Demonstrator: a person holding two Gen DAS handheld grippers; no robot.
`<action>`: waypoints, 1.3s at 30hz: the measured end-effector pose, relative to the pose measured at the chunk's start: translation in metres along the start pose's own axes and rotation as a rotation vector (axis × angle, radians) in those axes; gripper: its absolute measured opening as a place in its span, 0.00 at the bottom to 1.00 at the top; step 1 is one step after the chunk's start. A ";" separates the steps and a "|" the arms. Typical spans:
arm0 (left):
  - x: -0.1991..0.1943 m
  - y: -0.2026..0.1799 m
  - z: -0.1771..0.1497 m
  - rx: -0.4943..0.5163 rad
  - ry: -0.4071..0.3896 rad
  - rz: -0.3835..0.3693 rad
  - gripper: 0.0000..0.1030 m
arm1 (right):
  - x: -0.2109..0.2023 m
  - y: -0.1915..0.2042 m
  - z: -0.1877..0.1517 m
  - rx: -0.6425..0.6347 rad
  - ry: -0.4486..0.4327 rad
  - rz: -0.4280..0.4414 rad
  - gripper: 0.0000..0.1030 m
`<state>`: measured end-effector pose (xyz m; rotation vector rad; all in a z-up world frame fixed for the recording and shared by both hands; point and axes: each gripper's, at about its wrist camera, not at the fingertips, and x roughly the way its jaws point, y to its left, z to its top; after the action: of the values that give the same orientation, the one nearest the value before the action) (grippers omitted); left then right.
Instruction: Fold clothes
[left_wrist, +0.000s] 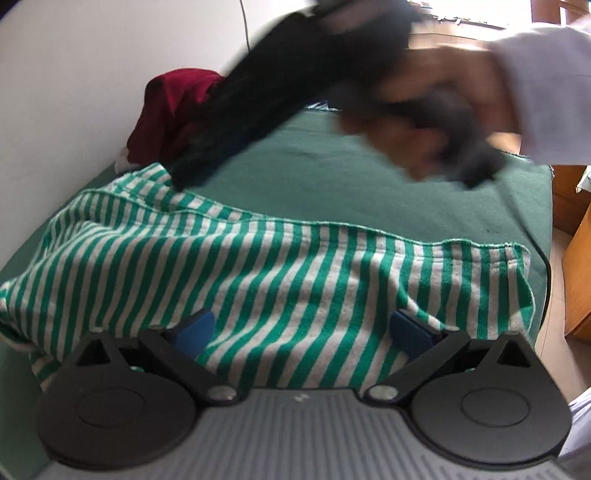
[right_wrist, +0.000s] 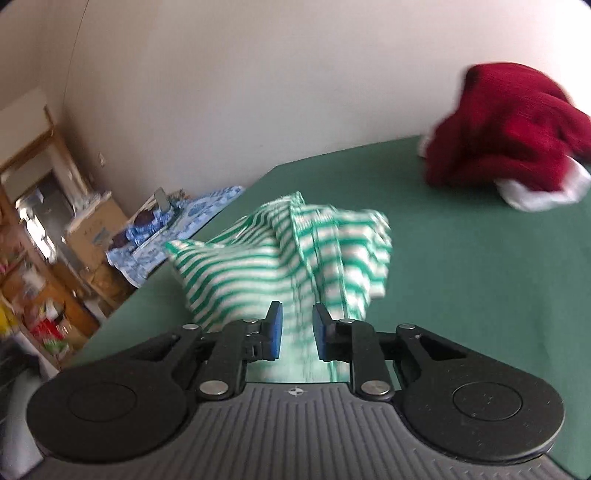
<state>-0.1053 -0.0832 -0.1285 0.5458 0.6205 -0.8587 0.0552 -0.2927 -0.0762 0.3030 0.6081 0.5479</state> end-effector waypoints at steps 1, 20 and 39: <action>0.000 0.000 0.000 -0.005 0.000 0.002 0.99 | 0.015 -0.003 0.007 -0.003 0.005 0.010 0.20; -0.006 0.002 -0.002 -0.042 0.015 -0.047 0.99 | 0.060 -0.021 0.025 -0.051 0.014 -0.037 0.02; 0.020 0.046 0.042 0.411 -0.018 -0.166 0.86 | -0.163 0.019 -0.130 0.579 0.232 -0.149 0.37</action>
<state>-0.0457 -0.0965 -0.1048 0.8648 0.4774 -1.1576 -0.1442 -0.3553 -0.0955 0.7398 1.0043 0.2532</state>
